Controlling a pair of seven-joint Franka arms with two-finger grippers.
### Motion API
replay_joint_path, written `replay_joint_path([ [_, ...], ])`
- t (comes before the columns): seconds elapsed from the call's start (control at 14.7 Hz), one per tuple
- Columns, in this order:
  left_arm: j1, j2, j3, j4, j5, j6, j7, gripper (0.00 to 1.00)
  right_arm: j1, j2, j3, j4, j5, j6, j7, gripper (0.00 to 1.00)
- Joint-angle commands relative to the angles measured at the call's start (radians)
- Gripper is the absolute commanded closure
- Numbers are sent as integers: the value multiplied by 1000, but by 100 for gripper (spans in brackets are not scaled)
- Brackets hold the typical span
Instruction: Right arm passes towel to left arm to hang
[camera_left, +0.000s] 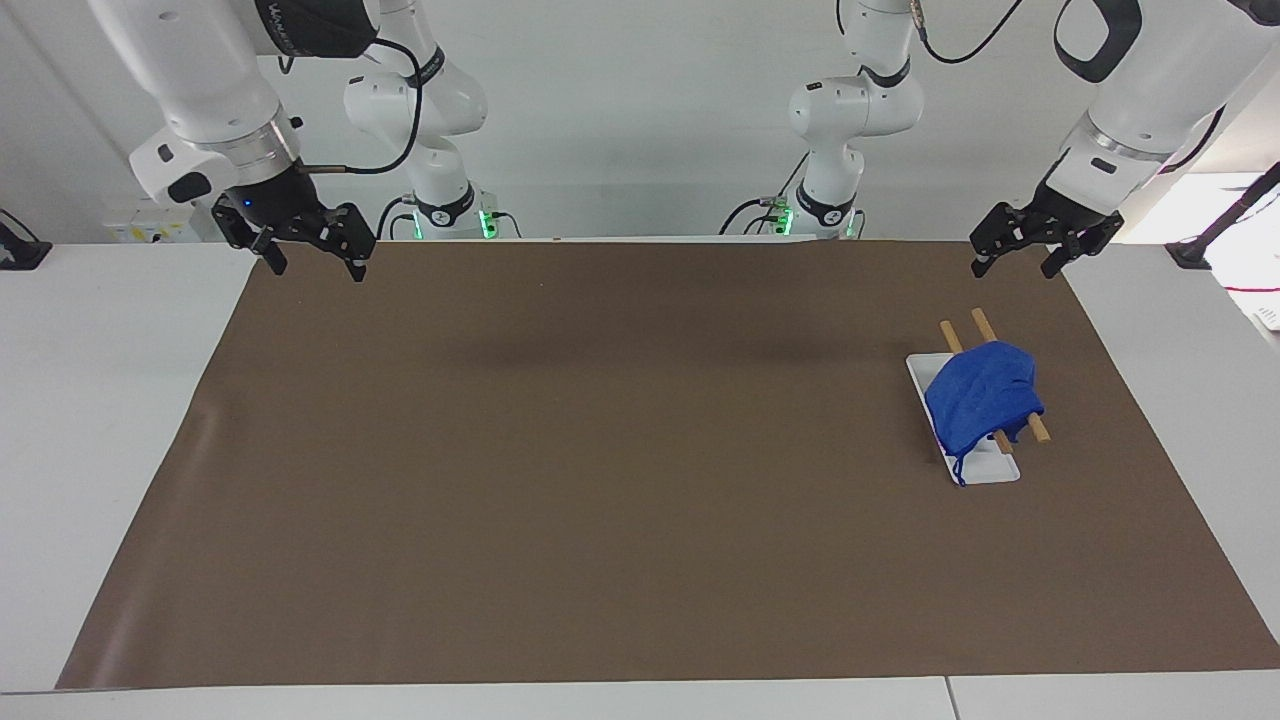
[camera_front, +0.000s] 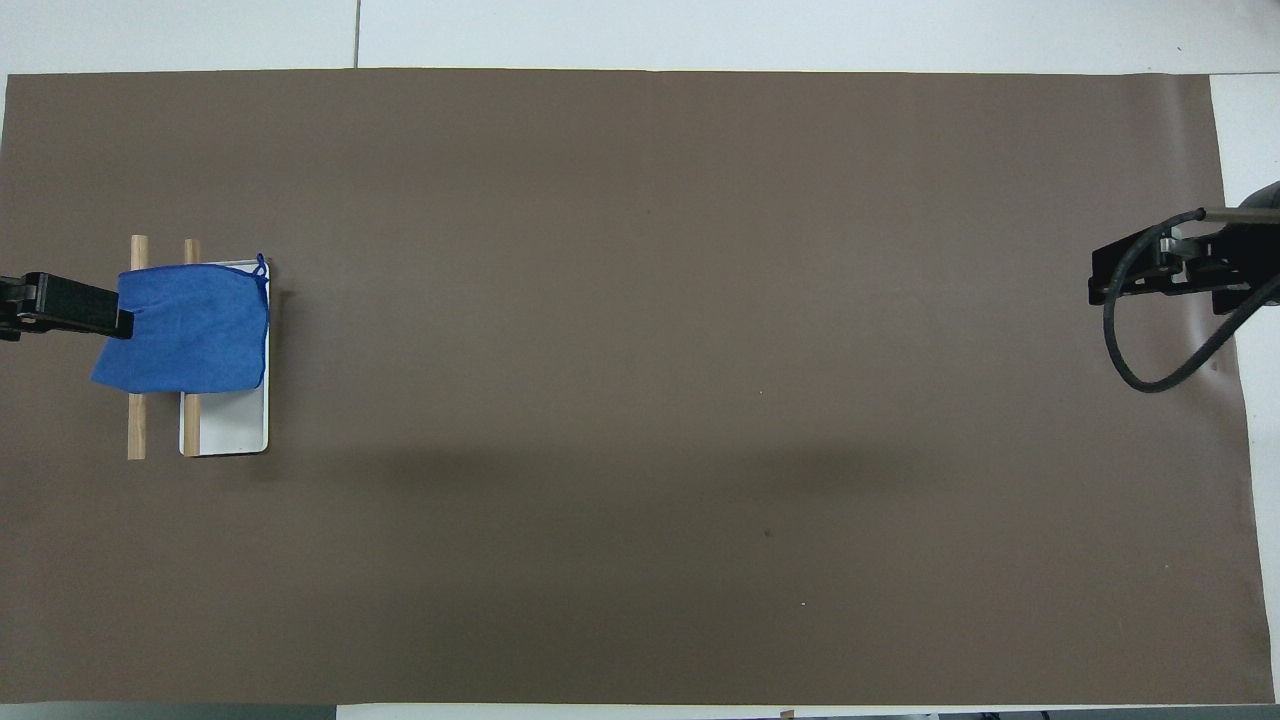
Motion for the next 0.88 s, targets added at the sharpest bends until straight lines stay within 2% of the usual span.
replay_joint_path([
  [0.0, 18, -2, -17, -6, -18, -6, 9, 0, -10, -23, 5, -27, -4, 7, -30, 0],
  [0.48, 8, 4, -17, 6, 56, -38, 8, 0, -15, -23, 5, -29, 1, 7, -22, 0],
  [0.82, 17, 2, -19, 3, 47, -27, 11, 0, -15, -18, 5, -21, 12, 16, -28, 0],
])
